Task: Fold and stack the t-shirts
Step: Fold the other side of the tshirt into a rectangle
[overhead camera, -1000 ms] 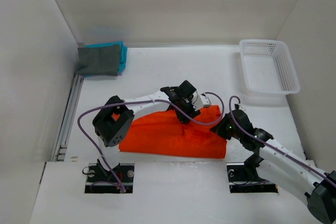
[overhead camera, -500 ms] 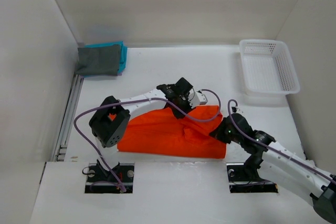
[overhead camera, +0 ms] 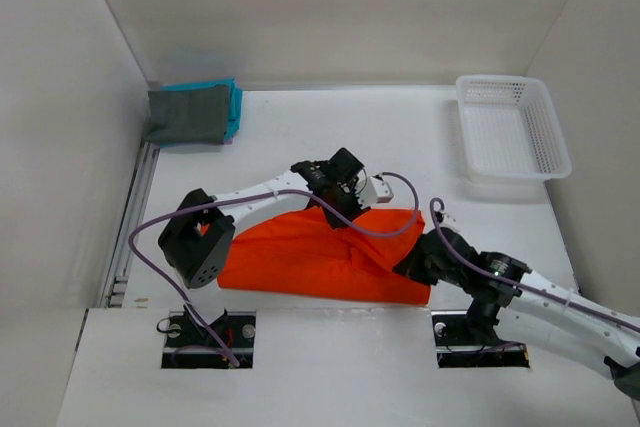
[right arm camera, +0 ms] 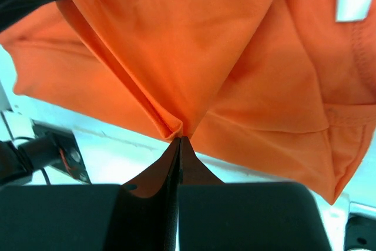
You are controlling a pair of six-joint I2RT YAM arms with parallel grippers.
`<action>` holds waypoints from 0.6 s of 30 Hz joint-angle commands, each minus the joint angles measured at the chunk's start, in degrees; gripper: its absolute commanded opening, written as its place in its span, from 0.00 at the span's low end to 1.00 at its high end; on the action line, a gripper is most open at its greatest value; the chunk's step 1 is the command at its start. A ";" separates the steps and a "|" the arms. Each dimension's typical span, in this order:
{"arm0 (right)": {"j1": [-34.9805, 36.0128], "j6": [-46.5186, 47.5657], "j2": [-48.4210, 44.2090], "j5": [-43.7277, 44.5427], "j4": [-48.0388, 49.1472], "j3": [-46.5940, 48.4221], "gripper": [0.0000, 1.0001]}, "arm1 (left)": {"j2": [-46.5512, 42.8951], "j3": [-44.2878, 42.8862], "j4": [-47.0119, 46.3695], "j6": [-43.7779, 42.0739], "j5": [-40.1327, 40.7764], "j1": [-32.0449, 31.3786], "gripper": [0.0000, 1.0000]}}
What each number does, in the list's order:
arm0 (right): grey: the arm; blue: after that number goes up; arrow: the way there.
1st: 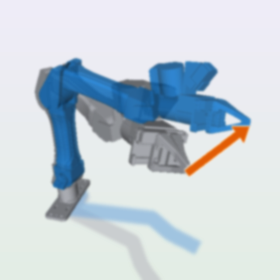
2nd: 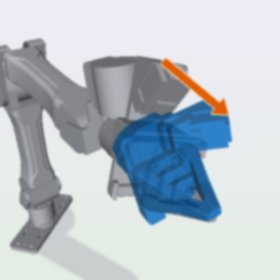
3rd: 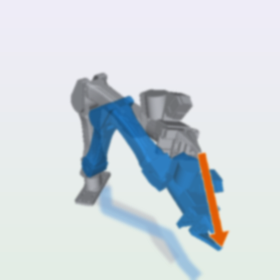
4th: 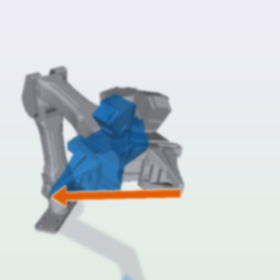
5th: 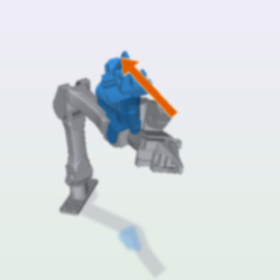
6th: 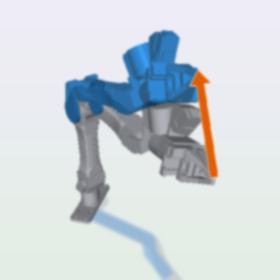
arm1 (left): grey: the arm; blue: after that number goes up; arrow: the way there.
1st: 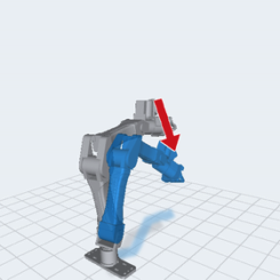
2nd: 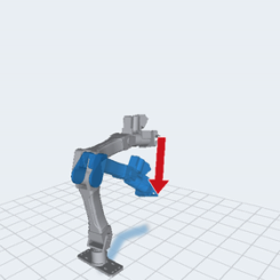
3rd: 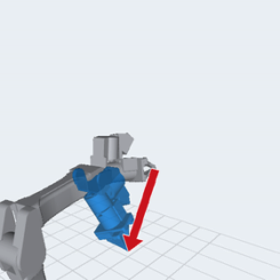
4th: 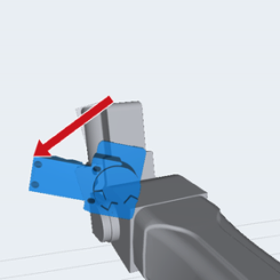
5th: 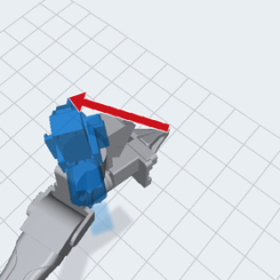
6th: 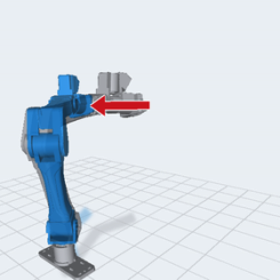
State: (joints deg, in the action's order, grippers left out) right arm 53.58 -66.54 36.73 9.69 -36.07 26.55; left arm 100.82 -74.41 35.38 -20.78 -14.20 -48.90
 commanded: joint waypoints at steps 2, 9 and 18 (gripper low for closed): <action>3.41 -4.29 2.20 0.86 -1.29 0.35 0.00 | -2.56 2.51 1.19 -2.60 -0.83 -0.09 0.14; -2.55 -0.97 3.61 -0.90 5.83 -1.67 0.00 | -0.62 2.87 -1.18 -3.31 -1.18 0.96 0.18; -10.13 5.46 6.87 -6.53 11.03 -2.90 0.00 | 0.17 1.90 -0.75 -2.60 -1.54 1.40 0.21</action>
State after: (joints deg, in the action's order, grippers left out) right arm 43.44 -63.55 44.21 5.56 -27.94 24.47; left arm 100.84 -71.59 34.79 -22.79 -15.22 -47.57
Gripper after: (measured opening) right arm 0.005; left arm 0.212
